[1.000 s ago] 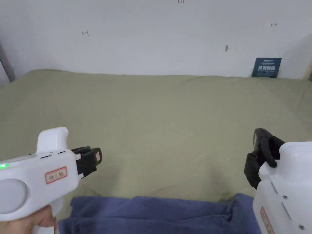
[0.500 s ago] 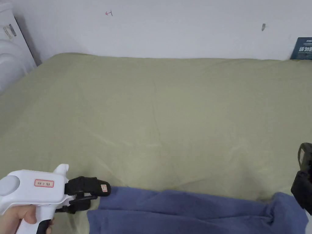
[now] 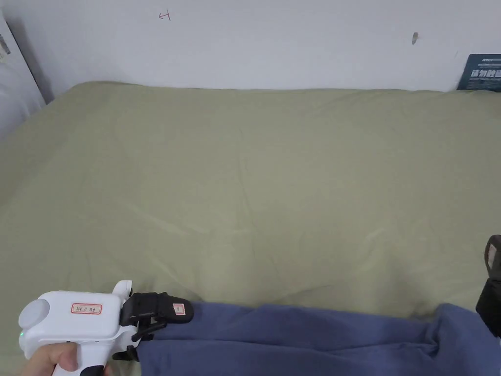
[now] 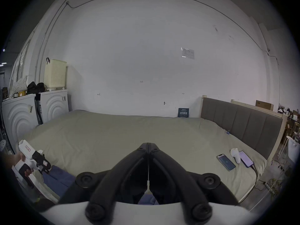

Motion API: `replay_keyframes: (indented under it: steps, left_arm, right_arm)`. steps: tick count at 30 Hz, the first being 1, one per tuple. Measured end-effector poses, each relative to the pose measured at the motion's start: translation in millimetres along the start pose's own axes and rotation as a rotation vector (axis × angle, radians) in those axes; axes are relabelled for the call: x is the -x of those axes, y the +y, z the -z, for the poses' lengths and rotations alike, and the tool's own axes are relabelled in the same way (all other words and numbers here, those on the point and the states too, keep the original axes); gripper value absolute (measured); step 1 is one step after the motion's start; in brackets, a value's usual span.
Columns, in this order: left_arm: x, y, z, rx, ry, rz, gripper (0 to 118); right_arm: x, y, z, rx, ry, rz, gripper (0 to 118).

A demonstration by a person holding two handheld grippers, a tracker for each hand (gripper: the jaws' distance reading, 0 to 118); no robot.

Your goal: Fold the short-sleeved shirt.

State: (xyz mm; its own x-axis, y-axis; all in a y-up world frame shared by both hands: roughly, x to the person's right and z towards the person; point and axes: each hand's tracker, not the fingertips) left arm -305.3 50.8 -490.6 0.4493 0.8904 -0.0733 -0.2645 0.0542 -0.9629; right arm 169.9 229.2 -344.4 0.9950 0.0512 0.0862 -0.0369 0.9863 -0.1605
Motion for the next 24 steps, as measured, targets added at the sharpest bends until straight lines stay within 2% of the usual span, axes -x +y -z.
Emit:
replay_keyframes:
  steps: [2,3,4,5,6,8,12,16,24]
  left_arm:
    - [-3.1,-1.2,4.9,-0.004,0.000,0.001,112]
    - [-3.0,-2.2,6.0,-0.013,0.004,-0.001,84]
    - [4.0,4.4,9.2,-0.025,0.075,-0.014,46]
    - [6.4,2.7,16.4,-0.031,0.159,-0.006,13]
    - [9.6,2.2,20.8,-0.024,0.207,0.010,10]
    - [14.1,4.0,17.0,-0.073,0.100,-0.069,8]
    - [-3.6,-1.9,-0.4,-0.093,0.172,-0.017,6]
    - [-21.1,-5.6,-32.3,-0.158,0.176,-0.005,6]
    - [-62.2,-7.5,-89.6,-0.266,0.348,0.037,6]
  right_arm:
    - [-0.8,-0.5,-2.1,0.005,0.007,0.005,3]
    - [-0.7,-0.3,-2.8,0.005,0.009,0.005,3]
    - [-0.9,-0.3,-4.7,0.004,0.010,0.005,3]
    - [-1.7,-0.6,-7.3,0.001,0.012,0.005,3]
    - [-1.9,-0.1,-8.7,0.000,0.012,0.005,3]
    - [-3.4,1.2,-11.0,-0.001,0.015,0.006,3]
    - [-8.6,3.6,-15.8,-0.003,0.017,0.008,3]
    - [-14.5,7.0,-19.4,-0.019,0.016,0.020,3]
    - [-25.3,13.4,-23.4,-0.043,0.013,0.026,3]
